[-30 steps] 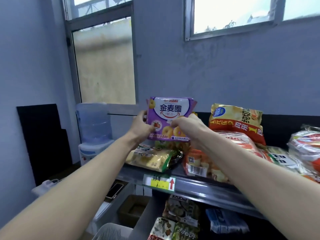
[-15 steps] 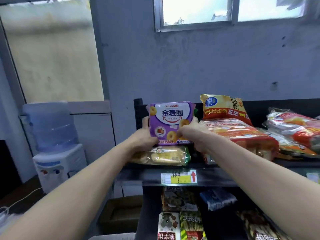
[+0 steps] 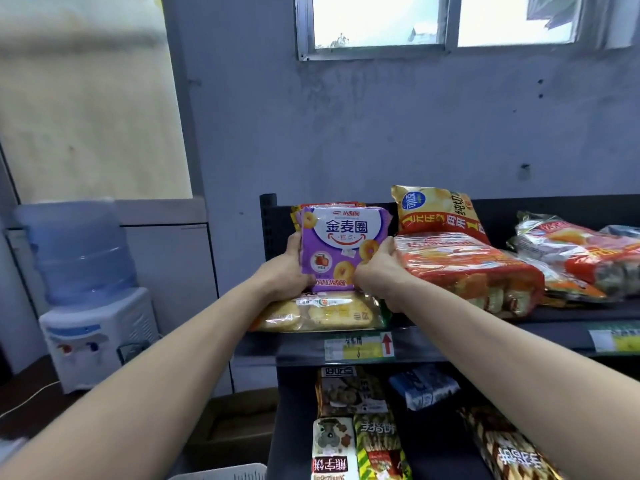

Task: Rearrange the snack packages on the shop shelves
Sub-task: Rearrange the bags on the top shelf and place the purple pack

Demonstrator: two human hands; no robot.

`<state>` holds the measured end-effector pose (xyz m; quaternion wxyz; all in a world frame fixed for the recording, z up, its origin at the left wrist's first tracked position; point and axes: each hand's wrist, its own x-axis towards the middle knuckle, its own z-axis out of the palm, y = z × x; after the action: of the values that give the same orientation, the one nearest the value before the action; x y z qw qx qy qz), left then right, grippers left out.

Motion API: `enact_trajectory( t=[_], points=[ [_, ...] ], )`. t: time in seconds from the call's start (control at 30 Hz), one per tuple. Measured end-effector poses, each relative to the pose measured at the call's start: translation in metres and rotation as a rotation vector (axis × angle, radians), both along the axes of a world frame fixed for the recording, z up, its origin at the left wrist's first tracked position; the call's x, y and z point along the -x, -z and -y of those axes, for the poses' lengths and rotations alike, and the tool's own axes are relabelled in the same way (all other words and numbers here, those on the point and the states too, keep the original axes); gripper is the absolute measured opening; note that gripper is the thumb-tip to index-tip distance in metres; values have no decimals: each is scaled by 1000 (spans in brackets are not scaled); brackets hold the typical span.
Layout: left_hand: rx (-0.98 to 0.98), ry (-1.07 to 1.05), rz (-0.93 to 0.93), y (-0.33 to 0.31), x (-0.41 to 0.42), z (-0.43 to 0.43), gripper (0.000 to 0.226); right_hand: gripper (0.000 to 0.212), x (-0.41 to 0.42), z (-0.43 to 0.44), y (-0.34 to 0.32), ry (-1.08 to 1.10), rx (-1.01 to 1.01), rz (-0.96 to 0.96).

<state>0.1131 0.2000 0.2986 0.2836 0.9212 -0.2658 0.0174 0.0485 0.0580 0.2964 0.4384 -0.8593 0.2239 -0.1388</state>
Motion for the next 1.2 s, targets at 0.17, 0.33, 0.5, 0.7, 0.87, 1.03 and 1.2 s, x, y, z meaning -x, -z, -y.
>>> enact_trajectory(
  t=[0.17, 0.33, 0.5, 0.7, 0.87, 1.03, 1.2],
  points=[
    [-59, -90, 53, 4, -9, 2, 80, 94, 8, -7, 3, -32, 163, -43],
    [-151, -208, 88, 8, -15, 9, 58, 94, 15, -10, 1, -44, 299, -29],
    [-112, -183, 42, 5, -14, 7, 36, 95, 19, -8, 0, -49, 402, 3],
    [-37, -122, 57, 1, -11, 5, 34, 87, 10, -5, -6, -2, 623, -177],
    [-16, -113, 58, 3, -8, 7, 37, 64, 6, -9, -8, 9, 805, -246],
    [-95, -182, 68, 4, -8, 11, 42, 78, 5, -4, -8, -78, 667, -220],
    [-133, -196, 50, 3, -2, 15, 41, 73, 13, -3, -6, -100, 603, -141]
  ],
)
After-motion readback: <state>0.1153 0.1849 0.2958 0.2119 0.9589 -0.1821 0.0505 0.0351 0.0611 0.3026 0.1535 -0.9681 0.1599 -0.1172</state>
